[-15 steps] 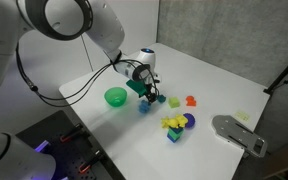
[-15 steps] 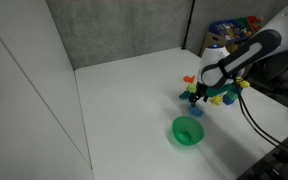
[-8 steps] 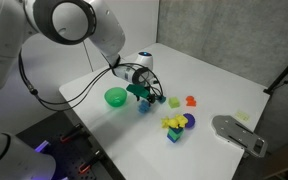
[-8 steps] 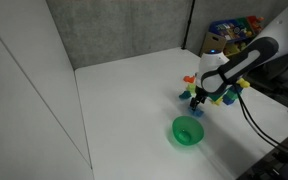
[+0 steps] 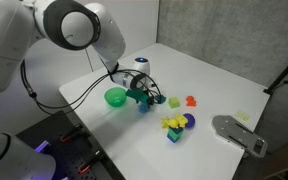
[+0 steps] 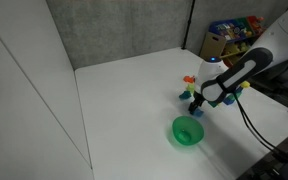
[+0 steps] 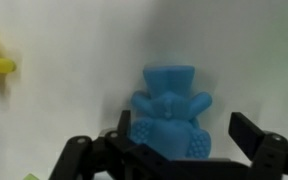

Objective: Place the bowl on its bottom, the put the green object in it

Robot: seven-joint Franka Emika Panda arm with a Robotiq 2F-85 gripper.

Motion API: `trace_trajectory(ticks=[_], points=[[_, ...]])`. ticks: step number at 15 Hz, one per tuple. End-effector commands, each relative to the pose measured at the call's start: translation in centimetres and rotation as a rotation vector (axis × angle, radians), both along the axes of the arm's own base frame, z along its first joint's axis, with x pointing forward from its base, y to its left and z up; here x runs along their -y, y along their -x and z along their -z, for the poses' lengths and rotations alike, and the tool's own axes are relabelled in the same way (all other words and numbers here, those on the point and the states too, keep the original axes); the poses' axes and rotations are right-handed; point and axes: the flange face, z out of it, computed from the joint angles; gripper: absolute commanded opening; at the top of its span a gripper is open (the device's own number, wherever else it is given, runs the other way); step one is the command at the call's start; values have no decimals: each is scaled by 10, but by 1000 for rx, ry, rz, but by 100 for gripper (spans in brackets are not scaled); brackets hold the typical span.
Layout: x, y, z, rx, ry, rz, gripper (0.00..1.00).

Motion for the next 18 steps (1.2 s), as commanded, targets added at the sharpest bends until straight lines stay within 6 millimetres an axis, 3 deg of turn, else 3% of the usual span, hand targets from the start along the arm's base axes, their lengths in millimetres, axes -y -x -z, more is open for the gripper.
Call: trace_trajectory(ticks=[1, 4, 5, 6, 9, 13, 18], points=[[3, 1, 4, 24, 1, -19, 100], [3, 2, 8, 35, -3, -10, 100], [3, 2, 10, 33, -4, -4, 75], [3, 3, 12, 25, -5, -2, 72], [3, 5, 15, 20, 0, 1, 49], [6, -1, 5, 34, 9, 20, 29], [-7, -16, -28, 68, 6, 53, 16]])
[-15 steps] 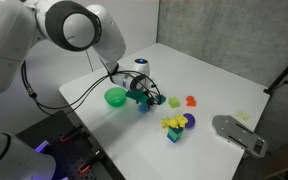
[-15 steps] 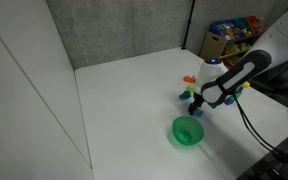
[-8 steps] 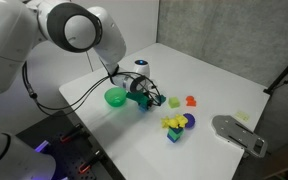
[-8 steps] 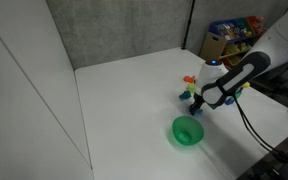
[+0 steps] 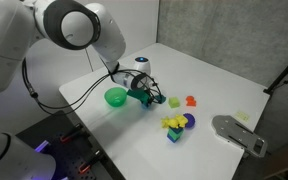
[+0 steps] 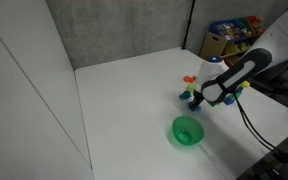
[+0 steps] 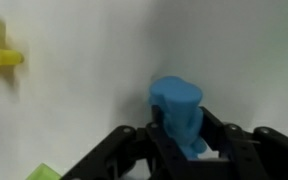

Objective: Place the bowl on its bottom, the put the green object in it

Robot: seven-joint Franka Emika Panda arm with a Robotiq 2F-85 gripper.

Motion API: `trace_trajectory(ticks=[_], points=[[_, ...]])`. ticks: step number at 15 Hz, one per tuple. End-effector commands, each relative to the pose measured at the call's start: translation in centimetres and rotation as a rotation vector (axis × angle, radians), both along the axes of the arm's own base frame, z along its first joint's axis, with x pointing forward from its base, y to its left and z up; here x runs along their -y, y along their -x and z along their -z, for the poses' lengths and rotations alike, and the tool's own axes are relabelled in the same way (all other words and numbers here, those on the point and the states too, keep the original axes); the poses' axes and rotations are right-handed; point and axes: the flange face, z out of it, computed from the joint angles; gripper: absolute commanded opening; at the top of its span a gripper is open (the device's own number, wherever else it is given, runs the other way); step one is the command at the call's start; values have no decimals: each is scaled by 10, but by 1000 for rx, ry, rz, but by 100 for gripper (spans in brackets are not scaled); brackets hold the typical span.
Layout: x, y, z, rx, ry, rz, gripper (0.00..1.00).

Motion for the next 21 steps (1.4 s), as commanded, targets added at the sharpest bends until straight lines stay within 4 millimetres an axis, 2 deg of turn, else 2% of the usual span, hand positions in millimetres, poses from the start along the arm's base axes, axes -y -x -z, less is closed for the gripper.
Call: trace_trajectory(ticks=[1, 3, 8, 11, 16, 21], points=[[-17, -12, -34, 34, -4, 29, 14], [-31, -16, -52, 51, -10, 33, 8], [-67, -10, -94, 52, -28, 25, 9], [-80, 5, -112, -28, -40, 16, 6], [-92, 42, -134, -99, -68, 4, 7], [-118, 80, -135, -171, -142, -20, 7]])
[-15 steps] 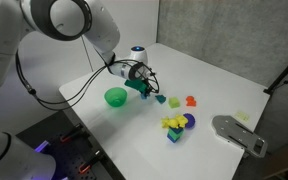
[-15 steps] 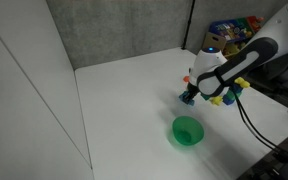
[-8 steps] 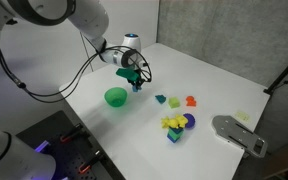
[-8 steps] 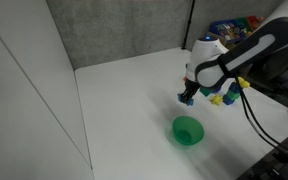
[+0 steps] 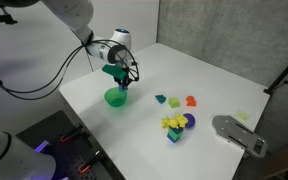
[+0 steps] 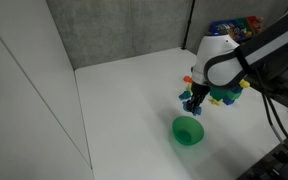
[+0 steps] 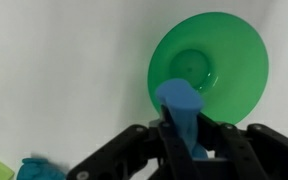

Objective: Place the bowl on its bottom, the put the green object in it

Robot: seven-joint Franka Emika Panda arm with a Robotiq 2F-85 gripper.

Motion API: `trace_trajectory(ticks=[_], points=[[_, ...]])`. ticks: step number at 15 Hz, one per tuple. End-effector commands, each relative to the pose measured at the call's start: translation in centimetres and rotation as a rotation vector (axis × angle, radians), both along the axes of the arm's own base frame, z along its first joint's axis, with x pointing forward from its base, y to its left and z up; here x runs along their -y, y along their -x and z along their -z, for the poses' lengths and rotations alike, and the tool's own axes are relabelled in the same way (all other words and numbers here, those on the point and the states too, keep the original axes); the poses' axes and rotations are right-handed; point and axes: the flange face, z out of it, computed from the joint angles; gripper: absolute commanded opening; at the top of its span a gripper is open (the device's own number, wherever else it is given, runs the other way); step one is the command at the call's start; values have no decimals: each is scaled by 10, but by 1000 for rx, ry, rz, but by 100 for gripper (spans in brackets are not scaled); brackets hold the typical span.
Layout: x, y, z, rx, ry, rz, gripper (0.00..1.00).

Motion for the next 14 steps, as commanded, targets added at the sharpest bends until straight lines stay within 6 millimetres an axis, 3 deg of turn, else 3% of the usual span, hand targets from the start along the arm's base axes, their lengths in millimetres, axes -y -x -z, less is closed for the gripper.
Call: trace_trajectory(ticks=[1, 2, 3, 5, 11, 14], points=[[-14, 28, -8, -50, -63, -24, 8], [-19, 33, -7, -60, -73, -28, 24], [-22, 34, -6, -52, -75, -26, 48], [-25, 35, -7, -60, -80, -22, 51], [-21, 30, -20, -90, -111, 9, 97], [-17, 25, -30, -101, -119, 50, 100]])
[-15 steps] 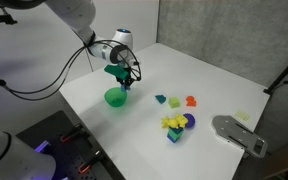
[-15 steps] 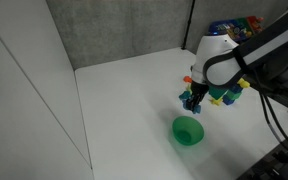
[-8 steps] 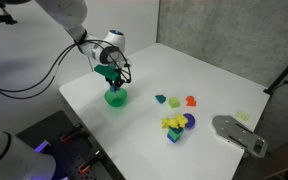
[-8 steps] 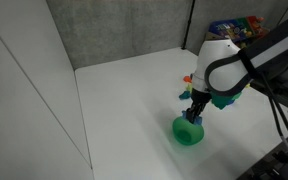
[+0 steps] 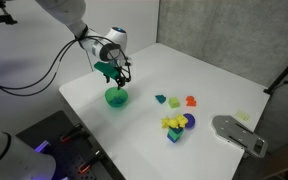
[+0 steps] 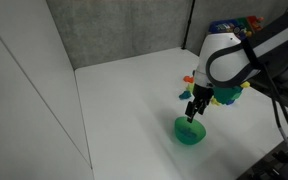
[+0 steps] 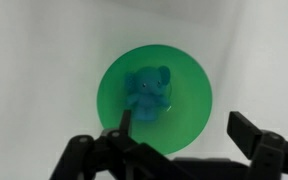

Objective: Place the bowl on its bottom, the put the green object in it

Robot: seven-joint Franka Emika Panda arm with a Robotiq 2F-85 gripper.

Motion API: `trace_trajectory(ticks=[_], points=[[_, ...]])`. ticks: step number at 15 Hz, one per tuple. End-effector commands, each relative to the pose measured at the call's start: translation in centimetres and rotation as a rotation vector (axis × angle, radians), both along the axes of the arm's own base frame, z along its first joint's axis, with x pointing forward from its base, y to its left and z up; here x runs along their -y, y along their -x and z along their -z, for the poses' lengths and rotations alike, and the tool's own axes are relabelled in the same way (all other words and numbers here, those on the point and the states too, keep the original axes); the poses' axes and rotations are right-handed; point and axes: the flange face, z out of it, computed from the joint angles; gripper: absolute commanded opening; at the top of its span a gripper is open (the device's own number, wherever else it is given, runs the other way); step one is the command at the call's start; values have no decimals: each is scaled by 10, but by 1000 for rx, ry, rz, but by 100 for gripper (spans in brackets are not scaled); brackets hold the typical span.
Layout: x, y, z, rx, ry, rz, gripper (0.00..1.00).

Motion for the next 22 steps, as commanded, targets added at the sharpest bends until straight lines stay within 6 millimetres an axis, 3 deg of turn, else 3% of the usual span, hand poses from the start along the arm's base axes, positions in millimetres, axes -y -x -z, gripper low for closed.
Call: trace_trajectory(ticks=[1, 5, 11, 16, 22], points=[[8, -9, -24, -8, -23, 35, 100], [33, -30, -47, 34, 11, 101, 100], [103, -61, -83, 129, 88, 229, 100], [152, -46, -120, 159, 178, 280, 100], [183, -14, -184, 150, 196, 299, 100]])
